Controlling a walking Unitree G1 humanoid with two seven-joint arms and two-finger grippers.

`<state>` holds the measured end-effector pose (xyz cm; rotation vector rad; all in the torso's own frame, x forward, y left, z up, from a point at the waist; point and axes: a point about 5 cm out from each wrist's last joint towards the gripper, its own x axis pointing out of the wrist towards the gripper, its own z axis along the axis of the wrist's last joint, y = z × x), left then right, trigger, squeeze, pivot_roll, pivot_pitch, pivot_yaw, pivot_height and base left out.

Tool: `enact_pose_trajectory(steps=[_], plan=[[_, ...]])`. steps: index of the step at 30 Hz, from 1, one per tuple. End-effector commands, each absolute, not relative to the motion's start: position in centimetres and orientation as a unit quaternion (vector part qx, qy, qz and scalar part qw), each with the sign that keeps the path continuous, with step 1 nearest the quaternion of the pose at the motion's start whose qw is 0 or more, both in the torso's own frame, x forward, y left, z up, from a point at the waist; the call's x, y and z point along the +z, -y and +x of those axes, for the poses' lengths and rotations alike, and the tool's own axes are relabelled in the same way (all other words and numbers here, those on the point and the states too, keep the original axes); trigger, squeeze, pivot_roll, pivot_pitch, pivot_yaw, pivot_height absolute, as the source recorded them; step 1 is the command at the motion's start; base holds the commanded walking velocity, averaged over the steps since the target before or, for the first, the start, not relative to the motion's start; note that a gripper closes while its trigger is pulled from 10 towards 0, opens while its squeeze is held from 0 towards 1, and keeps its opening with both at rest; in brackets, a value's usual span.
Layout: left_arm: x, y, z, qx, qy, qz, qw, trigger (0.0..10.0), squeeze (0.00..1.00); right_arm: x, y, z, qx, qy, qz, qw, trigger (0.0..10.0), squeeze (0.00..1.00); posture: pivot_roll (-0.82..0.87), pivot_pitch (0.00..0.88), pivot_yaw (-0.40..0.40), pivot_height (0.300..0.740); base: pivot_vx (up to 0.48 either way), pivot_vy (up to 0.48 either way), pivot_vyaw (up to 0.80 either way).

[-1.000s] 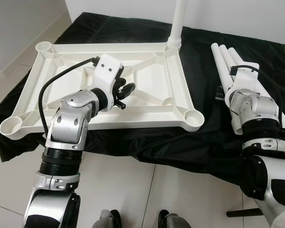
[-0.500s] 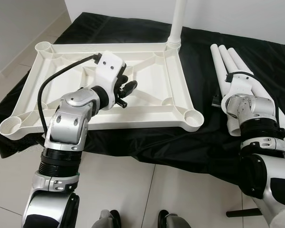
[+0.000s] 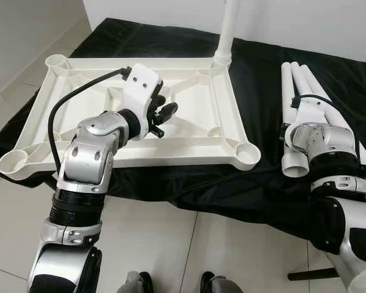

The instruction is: Building children table

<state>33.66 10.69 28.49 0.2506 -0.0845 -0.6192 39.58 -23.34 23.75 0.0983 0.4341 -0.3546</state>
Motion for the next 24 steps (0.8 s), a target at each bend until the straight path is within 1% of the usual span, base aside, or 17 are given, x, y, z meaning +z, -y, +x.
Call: enact_pose_trajectory(steps=[1, 6, 9, 10, 11, 12, 13, 15, 17, 24], plan=[[28.7, -10.9, 33.7, -0.281, 0.045, 0.121, 0.951, 10.0, 0.0, 20.8, 22.7, 39.2, -0.155, -0.274, 0.074, 0.946, 0.0, 0.0, -0.07, 0.231, 0.018, 0.74, 0.0, 0.0, 0.0], [28.7, -10.9, 33.7, -0.28, 0.044, 0.119, 0.951, 10.0, 0.0, 21.2, 22.4, 39.4, -0.135, -0.265, 0.091, 0.95, 0.0, 0.0, -0.07, 0.225, 0.017, 0.74, 0.0, 0.0, 0.0], [29.0, -10.9, 33.7, -0.277, 0.049, 0.116, 0.953, 10.0, 0.0, 22.4, 21.4, 39.8, -0.075, -0.226, 0.11, 0.965, 0.0, 0.0, -0.07, 0.22, 0.014, 0.74, 0.0, 0.0, 0.0], [29.0, -10.9, 33.7, -0.277, 0.049, 0.116, 0.953, 10.0, 0.0, 22.4, 21.4, 39.8, -0.075, -0.226, 0.11, 0.965, 0.0, 0.0, -0.07, 0.22, 0.014, 0.74, 0.0, 0.0, 0.0], [29.1, -10.9, 33.8, -0.276, 0.049, 0.115, 0.953, 10.0, 0.0, 23.0, 21.3, 39.8, -0.064, -0.208, 0.097, 0.971, 2.2, 0.0, -0.07, 0.216, 0.012, 0.74, 0.0, 0.0, 0.0], [29.1, -10.9, 33.8, -0.276, 0.049, 0.115, 0.953, 10.0, 0.0, 23.0, 21.3, 39.8, -0.064, -0.208, 0.097, 0.971, 2.2, 0.0, -0.07, 0.216, 0.012, 0.74, 0.0, 0.0, 0.0], [29.0, -10.8, 33.8, -0.277, 0.049, 0.114, 0.953, 10.0, 0.0, 23.5, 21.1, 39.9, -0.052, -0.191, 0.085, 0.976, 10.0, 0.0, -0.07, 0.214, 0.013, 0.74, 0.0, 0.0, 0.0], [29.0, -10.9, 33.8, -0.276, 0.049, 0.114, 0.953, 10.0, 0.0, 24.5, 20.7, 39.9, -0.033, -0.167, 0.083, 0.982, 10.0, 0.0, -0.08, 0.214, 0.012, 0.74, 0.0, 0.0, 0.0], [29.0, -10.9, 33.8, -0.276, 0.048, 0.112, 0.953, 10.0, 0.0, 24.8, 20.6, 39.9, -0.028, -0.164, 0.089, 0.982, 10.0, 0.0, -0.08, 0.211, 0.012, 0.74, 0.0, 0.0, 0.0], [29.3, -11.0, 34.1, -0.281, 0.05, 0.105, 0.953, 10.0, 0.0, 27.0, 21.4, 39.7, -0.023, -0.117, 0.094, 0.988, 10.0, 0.0, -0.09, 0.201, 0.015, 0.74, 0.0, 0.0, 0.0]])
